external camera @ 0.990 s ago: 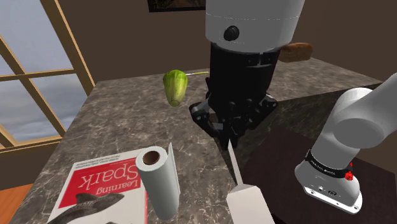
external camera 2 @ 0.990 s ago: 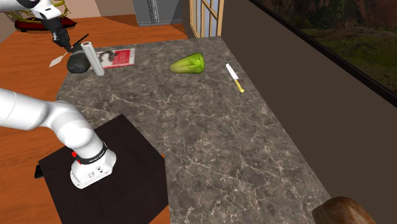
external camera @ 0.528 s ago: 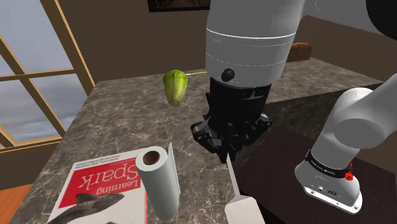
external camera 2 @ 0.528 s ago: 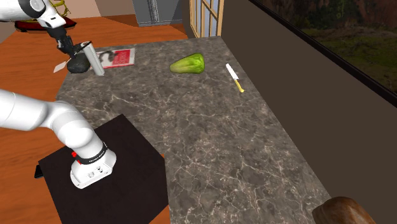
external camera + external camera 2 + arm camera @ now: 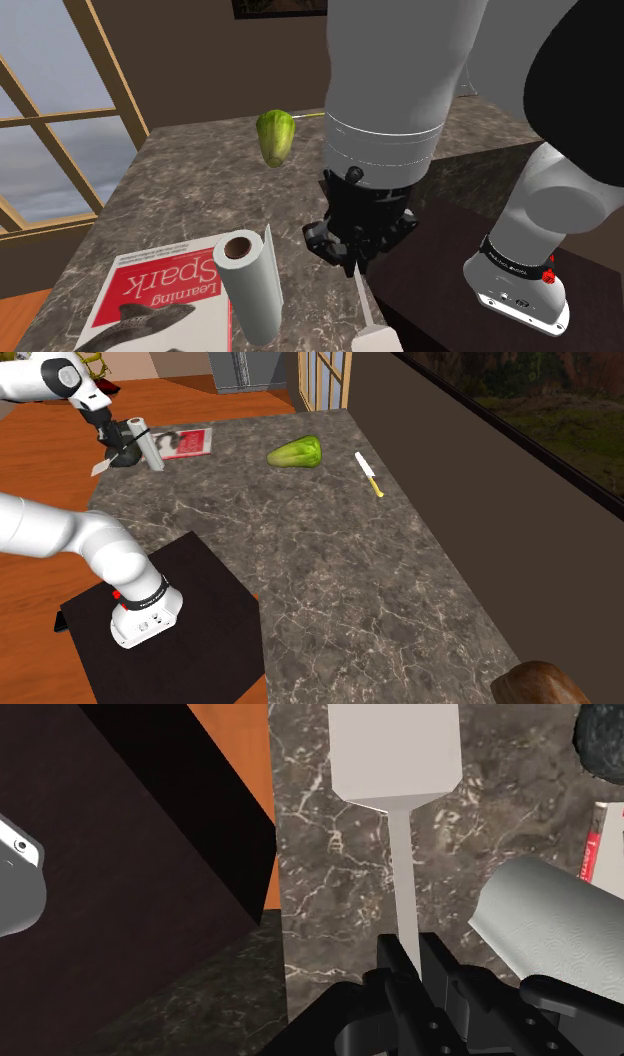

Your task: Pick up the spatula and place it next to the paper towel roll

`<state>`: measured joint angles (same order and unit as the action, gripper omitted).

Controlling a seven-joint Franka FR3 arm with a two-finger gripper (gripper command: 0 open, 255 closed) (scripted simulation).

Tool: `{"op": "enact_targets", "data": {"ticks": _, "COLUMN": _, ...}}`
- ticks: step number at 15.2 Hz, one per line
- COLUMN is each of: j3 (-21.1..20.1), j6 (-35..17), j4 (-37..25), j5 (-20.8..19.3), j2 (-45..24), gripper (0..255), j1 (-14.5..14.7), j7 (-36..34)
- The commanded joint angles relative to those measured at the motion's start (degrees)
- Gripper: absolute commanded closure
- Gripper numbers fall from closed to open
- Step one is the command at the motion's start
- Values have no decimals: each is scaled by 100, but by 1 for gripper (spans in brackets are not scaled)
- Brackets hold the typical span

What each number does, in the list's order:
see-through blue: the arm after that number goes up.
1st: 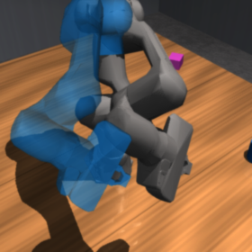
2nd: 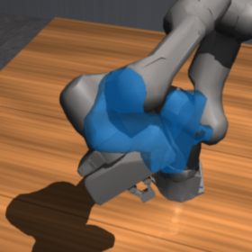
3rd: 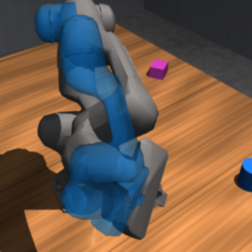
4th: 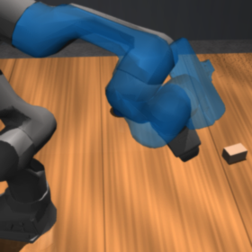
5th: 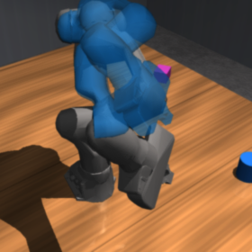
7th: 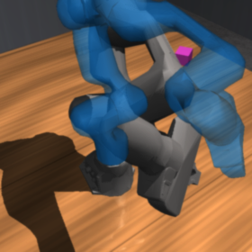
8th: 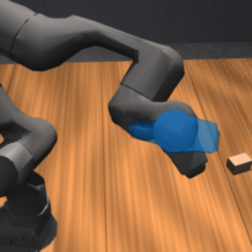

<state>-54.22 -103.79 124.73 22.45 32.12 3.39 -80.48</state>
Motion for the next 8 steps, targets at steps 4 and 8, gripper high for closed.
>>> {"op": "enact_targets", "data": {"ticks": 4, "j3": -192, "j6": -392, "j4": 306, "j5": 60, "j2": -64, "gripper": 255, "j1": -28, "j7": -13}}
{"op": "enact_targets", "data": {"ticks": 8, "j3": -355, "j6": -706, "j4": 540, "j5": 104, "j2": -131, "gripper": 255, "j1": -61, "j7": -24}}
